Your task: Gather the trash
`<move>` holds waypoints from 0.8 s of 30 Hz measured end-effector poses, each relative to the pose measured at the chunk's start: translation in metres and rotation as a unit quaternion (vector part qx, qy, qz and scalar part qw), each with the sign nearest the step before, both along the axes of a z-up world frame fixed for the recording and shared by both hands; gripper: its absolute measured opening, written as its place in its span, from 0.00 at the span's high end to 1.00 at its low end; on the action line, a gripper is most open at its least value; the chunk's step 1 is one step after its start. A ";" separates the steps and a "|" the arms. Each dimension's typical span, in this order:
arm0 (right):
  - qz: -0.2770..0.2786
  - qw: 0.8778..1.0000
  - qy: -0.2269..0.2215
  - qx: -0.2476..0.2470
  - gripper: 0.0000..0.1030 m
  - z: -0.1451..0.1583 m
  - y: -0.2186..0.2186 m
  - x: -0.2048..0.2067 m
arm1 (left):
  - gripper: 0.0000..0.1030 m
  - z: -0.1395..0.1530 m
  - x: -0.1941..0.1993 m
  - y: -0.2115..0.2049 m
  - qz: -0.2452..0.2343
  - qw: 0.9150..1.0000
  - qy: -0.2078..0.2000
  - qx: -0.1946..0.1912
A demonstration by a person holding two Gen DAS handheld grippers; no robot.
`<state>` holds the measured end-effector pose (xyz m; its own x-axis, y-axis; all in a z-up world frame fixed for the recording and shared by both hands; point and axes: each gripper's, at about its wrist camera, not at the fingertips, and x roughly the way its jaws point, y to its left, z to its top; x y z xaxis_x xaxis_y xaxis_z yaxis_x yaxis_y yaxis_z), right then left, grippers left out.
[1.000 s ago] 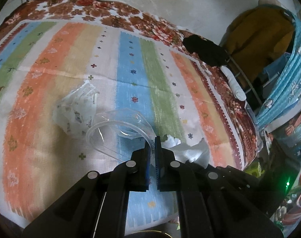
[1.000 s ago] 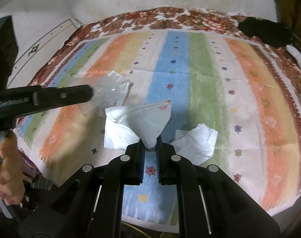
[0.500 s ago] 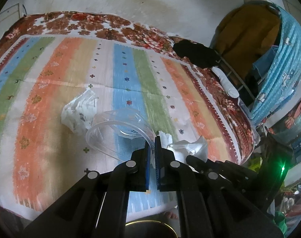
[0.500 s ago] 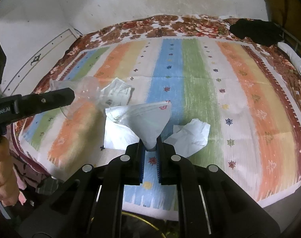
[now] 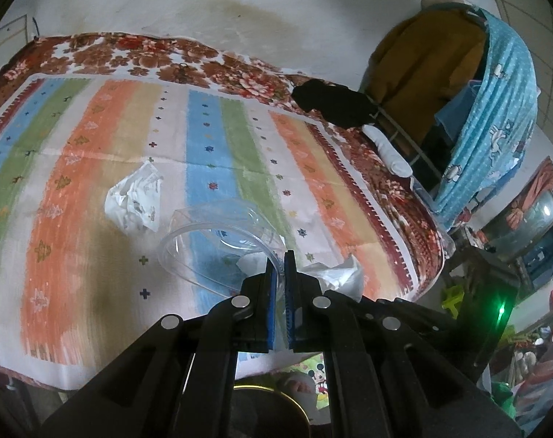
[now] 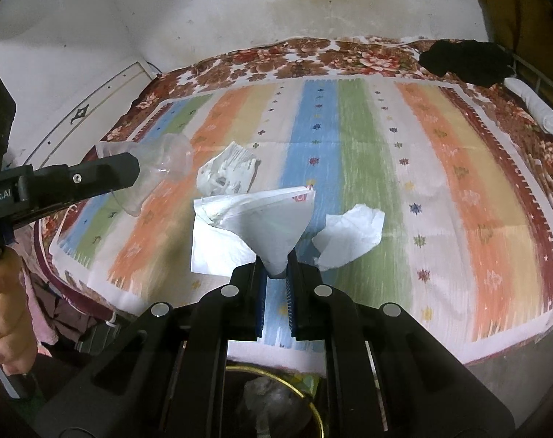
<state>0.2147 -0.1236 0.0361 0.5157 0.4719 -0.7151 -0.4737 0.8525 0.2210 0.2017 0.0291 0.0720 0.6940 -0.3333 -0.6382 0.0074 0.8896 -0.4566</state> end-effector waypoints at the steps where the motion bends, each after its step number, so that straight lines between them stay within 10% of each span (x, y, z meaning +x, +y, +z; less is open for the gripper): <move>1: 0.000 1.000 0.000 0.003 0.92 0.000 -0.002 -0.003 | 0.97 0.001 -0.004 -0.001 -0.002 1.000 -0.002 0.000; 24: 0.010 1.000 0.007 0.009 0.92 -0.013 -0.030 -0.077 | 0.97 -0.017 -0.071 -0.018 -0.023 0.999 0.011 -0.027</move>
<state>0.1376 -0.1532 0.0227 0.4961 0.4940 -0.7141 -0.4867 0.8393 0.2425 0.1302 0.0116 0.0553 0.6624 -0.3993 -0.6339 0.0377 0.8628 -0.5041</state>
